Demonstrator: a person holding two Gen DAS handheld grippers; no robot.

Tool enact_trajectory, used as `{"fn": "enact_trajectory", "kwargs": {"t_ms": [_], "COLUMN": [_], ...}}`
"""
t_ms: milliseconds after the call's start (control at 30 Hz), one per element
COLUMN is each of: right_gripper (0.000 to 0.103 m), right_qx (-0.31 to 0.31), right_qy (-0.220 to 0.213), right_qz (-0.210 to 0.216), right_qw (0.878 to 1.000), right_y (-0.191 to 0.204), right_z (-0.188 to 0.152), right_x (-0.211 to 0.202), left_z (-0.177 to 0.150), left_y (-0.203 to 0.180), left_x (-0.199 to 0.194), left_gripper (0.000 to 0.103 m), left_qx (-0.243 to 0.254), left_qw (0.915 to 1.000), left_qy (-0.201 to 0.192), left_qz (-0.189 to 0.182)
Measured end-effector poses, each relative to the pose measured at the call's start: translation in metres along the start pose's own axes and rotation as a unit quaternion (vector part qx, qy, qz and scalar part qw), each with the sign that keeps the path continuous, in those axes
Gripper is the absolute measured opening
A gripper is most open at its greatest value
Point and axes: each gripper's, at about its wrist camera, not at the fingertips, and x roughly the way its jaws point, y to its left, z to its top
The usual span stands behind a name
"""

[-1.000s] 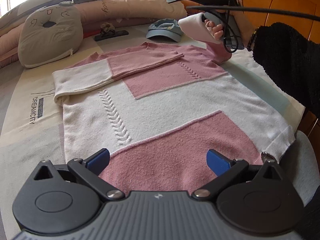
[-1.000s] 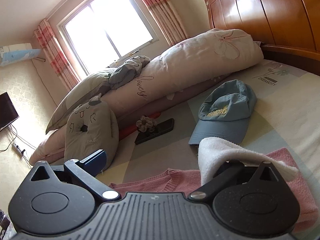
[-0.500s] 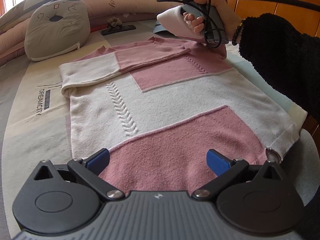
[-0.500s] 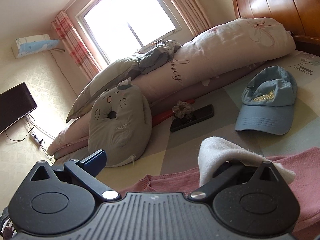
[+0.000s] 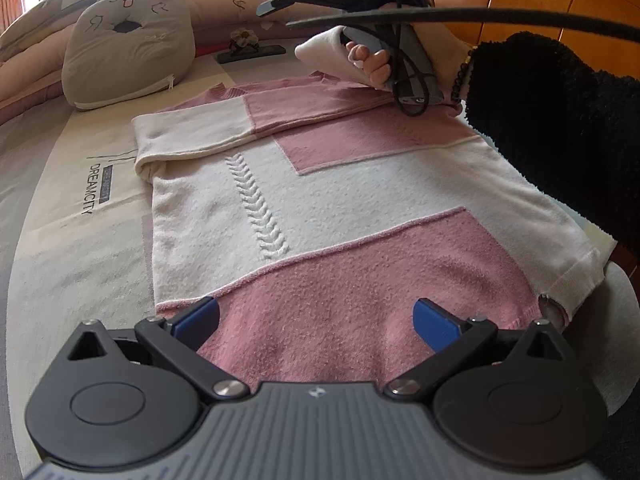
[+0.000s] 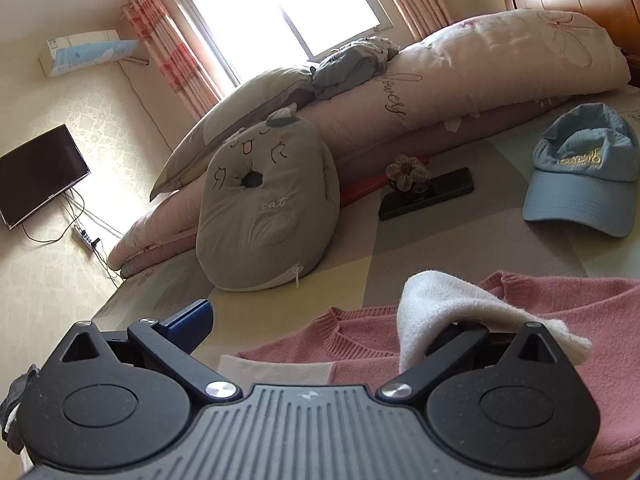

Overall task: Fold clothes
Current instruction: 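Carry the white sleeve across the sweater body toward the collar with the right tool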

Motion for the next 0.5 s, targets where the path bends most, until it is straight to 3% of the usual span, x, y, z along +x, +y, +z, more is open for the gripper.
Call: {"fn": "enact_trajectory", "kwargs": {"t_ms": [300, 500], "right_gripper": [0.103, 0.103], "right_qx": [-0.007, 0.051], "right_qy": [0.068, 0.061], "right_qz": [0.003, 0.016], "right_qw": [0.998, 0.997], "right_y": [-0.015, -0.041], "right_z": [-0.037, -0.053], "right_x": [0.029, 0.009], "left_z": [-0.004, -0.004], "left_y": [-0.001, -0.002], "left_x": [0.002, 0.006], "left_gripper": [0.102, 0.102], "left_qx": [-0.003, -0.002], "left_qw": [1.0000, 0.9999], "left_qy": [0.006, 0.004], "left_qz": [-0.005, -0.011]}}
